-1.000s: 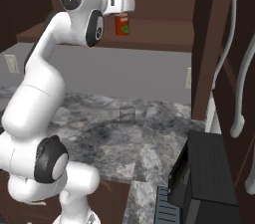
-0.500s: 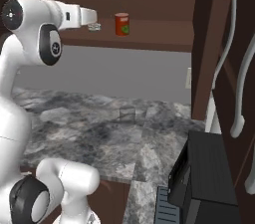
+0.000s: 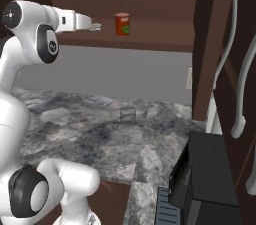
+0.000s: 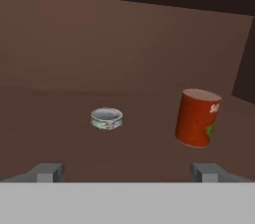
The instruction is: Restock the canned food cabinet by taking the new fresh canned food from the counter and placing it in the cabinet. Then, take the old canned food from the cabinet and place it on the counter.
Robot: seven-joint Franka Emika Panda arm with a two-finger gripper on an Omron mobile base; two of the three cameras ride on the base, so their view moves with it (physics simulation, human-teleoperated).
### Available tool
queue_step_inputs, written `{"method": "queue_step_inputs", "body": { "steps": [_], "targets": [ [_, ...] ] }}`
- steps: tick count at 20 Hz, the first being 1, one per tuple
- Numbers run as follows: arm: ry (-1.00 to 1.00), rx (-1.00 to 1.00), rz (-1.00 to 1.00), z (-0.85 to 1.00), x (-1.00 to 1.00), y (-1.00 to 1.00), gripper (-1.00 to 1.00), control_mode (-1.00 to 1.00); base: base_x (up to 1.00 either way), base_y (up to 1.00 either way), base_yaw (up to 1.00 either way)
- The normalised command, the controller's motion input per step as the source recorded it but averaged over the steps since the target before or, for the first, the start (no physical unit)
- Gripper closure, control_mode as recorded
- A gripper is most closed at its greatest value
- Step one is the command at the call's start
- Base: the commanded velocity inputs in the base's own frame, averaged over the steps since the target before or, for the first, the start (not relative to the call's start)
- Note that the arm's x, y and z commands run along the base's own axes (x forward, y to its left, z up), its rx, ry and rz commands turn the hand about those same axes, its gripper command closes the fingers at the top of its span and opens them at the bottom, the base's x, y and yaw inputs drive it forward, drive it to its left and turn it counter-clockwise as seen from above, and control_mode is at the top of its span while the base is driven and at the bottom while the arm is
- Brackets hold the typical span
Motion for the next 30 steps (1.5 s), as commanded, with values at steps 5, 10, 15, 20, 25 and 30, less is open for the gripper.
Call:
{"method": "queue_step_inputs", "body": {
  "steps": [5,10,15,20,25,30],
  "targets": [
    [0.03,0.00,0.00,-0.27,0.01,0.00,-1.00,-1.00,0.00,0.00,0.00],
    [0.00,0.06,0.00,-0.31,0.15,0.00,-1.00,-1.00,0.00,0.00,0.00],
    [0.11,0.18,0.00,-0.02,0.22,0.00,-1.00,-1.00,0.00,0.00,0.00],
    [0.04,0.06,0.00,0.00,0.07,0.00,-1.00,-1.00,0.00,0.00,0.00],
    [0.06,0.00,0.00,0.00,0.42,0.00,-1.00,-1.00,0.00,0.00,0.00],
    [0.09,0.00,0.02,0.00,0.41,-0.02,-1.00,-1.00,0.00,0.00,0.00]
  ]
}}
